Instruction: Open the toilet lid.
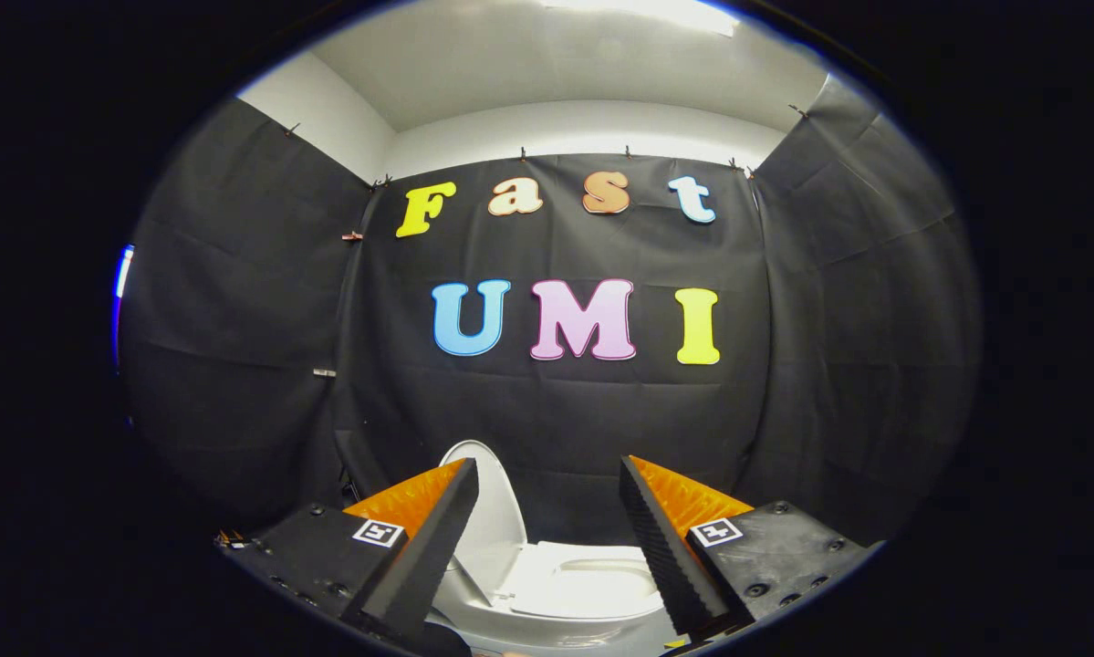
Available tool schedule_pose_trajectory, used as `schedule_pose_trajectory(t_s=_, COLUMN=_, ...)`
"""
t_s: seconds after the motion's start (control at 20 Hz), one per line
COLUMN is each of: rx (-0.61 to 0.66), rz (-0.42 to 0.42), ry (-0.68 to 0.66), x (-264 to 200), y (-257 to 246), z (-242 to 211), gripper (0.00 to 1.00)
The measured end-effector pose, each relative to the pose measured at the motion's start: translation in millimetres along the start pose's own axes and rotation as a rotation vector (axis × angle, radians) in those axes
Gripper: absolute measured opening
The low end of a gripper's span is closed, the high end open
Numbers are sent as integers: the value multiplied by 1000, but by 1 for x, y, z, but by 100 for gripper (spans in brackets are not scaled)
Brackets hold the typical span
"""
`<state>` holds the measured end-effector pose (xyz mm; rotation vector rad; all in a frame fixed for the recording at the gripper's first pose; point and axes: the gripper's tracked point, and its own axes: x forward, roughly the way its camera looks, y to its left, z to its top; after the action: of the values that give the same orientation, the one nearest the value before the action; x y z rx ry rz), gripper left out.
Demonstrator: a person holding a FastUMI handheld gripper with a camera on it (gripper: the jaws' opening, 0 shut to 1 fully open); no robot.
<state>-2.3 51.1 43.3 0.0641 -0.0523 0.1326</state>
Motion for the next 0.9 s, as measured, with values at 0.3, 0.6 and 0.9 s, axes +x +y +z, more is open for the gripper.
schedule_pose_trajectory(t_s=0.3, rx=1, rz=0, ry=0, x=0, y=-1, z=0, gripper=98)
schedule_pose_trajectory(t_s=0.6, rx=-1, rz=-3, ry=-3, x=-1, y=-2, z=1, gripper=98)
schedule_pose_trajectory(t_s=0.9, rx=-3, rz=-5, ry=-5, x=-2, y=-3, z=3, gripper=98)
